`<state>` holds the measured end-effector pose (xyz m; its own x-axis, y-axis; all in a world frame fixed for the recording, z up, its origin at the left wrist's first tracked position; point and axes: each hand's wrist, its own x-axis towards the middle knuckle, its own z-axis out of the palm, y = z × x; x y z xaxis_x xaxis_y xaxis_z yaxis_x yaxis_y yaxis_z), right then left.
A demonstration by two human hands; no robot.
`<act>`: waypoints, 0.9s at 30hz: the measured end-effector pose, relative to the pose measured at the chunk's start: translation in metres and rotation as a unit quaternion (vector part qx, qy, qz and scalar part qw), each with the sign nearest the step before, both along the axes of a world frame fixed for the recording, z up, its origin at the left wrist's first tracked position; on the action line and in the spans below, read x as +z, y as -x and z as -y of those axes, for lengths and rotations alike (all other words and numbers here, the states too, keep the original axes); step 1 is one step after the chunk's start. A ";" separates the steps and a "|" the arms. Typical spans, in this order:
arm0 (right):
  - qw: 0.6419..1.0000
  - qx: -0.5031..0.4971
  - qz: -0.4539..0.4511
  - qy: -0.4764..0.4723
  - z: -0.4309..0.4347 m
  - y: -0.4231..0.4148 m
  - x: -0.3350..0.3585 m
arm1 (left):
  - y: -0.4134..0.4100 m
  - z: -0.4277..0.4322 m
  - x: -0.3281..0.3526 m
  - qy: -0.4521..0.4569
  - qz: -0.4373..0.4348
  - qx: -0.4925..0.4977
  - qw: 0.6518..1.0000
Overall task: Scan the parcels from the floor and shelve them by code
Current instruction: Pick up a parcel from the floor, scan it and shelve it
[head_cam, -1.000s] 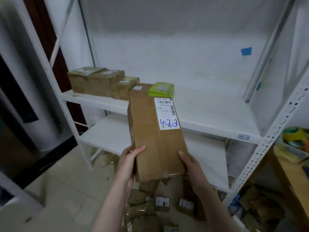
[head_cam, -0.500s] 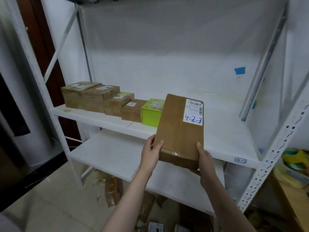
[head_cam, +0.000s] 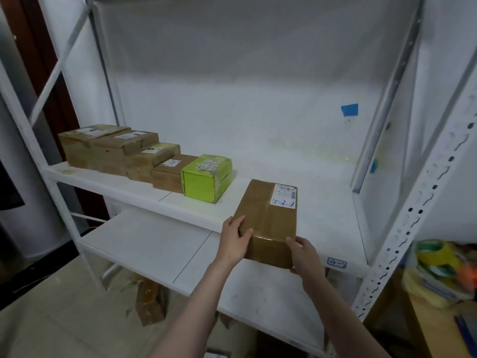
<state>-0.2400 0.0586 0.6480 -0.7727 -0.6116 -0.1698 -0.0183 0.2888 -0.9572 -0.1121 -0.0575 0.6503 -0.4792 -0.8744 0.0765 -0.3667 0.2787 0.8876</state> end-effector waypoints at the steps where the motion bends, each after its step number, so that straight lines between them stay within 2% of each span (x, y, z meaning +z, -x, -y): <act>1: 1.000 0.009 -0.015 -0.003 0.003 0.002 -0.002 | 0.002 0.004 -0.004 0.008 0.018 0.001 1.000; 8: 0.990 0.038 -0.135 0.019 0.041 0.005 -0.012 | -0.002 0.048 -0.010 0.072 0.184 -0.032 0.980; 11: 0.981 0.037 -0.190 -0.014 0.063 0.008 -0.011 | 0.003 0.065 -0.004 0.114 0.255 -0.027 0.960; 18: 0.982 0.030 -0.182 -0.047 0.108 0.031 0.000 | 0.029 0.107 0.016 0.159 0.363 -0.011 0.918; 27: 0.975 -0.001 -0.202 -0.092 0.153 0.030 0.003 | 0.056 0.152 0.021 0.187 0.461 -0.003 0.867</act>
<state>-0.2700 -0.0942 0.6507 -0.8010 -0.5972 0.0425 -0.3824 0.4557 -0.8038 -0.1680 -0.2092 0.6713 -0.4918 -0.8683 -0.0647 -0.8704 0.4882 0.0645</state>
